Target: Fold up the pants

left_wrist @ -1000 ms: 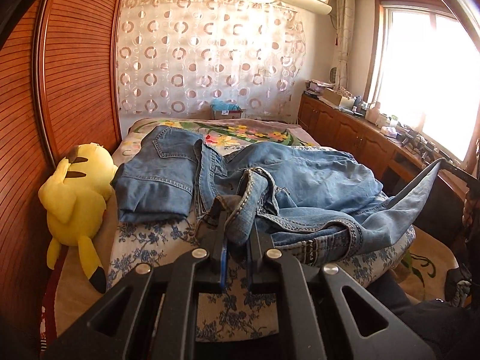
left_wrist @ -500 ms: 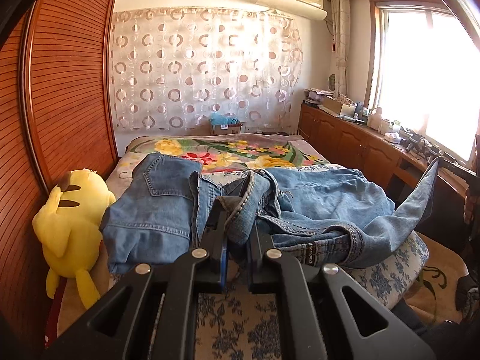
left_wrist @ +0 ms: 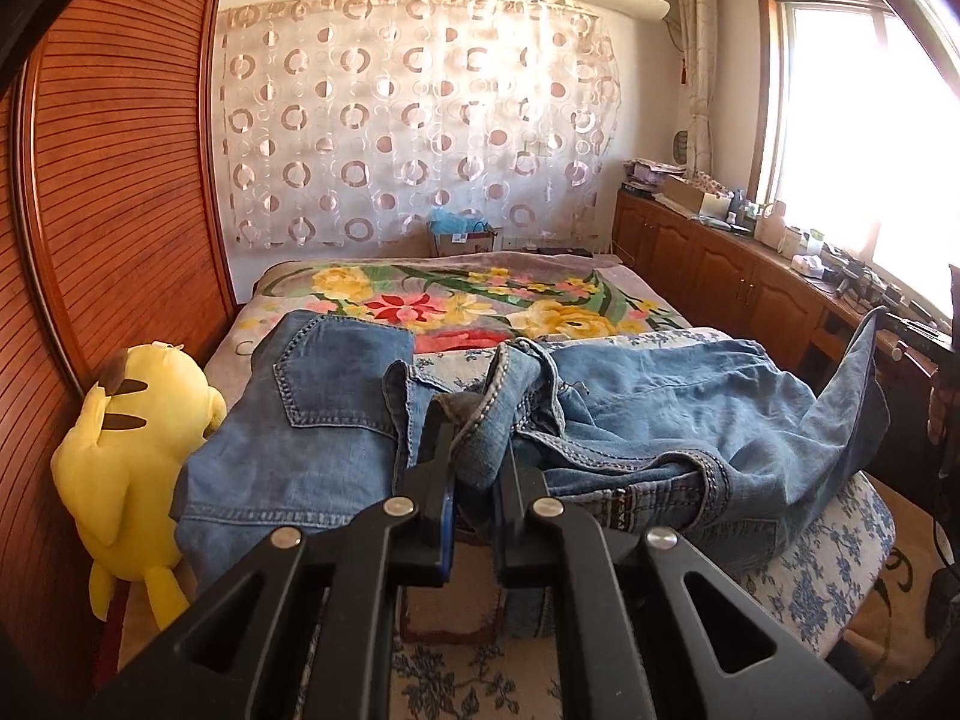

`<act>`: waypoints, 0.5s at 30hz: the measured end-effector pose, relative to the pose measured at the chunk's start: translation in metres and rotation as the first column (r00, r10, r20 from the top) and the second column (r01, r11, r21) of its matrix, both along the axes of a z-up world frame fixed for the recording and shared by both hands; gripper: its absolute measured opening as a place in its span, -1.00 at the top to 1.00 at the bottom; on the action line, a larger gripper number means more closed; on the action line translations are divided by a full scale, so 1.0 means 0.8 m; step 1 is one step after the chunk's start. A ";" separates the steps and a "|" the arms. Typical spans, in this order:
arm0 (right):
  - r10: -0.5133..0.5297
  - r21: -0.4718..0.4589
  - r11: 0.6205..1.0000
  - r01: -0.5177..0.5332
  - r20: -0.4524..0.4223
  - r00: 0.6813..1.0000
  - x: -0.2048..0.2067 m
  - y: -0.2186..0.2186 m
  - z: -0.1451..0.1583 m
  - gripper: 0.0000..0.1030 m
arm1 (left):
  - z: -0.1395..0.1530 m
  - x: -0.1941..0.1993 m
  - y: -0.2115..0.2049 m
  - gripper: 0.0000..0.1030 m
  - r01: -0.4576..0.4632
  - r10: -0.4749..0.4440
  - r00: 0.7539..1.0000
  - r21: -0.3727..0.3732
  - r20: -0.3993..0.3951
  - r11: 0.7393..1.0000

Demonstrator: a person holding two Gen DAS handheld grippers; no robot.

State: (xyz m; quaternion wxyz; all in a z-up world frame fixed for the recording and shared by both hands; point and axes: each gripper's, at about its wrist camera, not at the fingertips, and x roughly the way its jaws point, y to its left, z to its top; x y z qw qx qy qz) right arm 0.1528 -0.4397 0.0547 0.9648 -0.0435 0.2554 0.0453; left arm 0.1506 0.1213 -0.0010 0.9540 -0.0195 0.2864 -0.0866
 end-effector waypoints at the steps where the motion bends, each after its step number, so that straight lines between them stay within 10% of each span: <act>1: 0.002 -0.003 1.000 -0.002 -0.003 1.000 0.008 0.002 -0.002 0.89 | -0.002 0.007 0.002 0.90 -0.006 0.006 1.000 -0.004 -0.006 1.000; 15: 0.033 -0.030 0.999 -0.035 -0.071 0.997 0.117 0.013 -0.043 0.89 | -0.043 0.090 0.005 0.88 -0.045 0.046 0.994 0.009 -0.104 0.999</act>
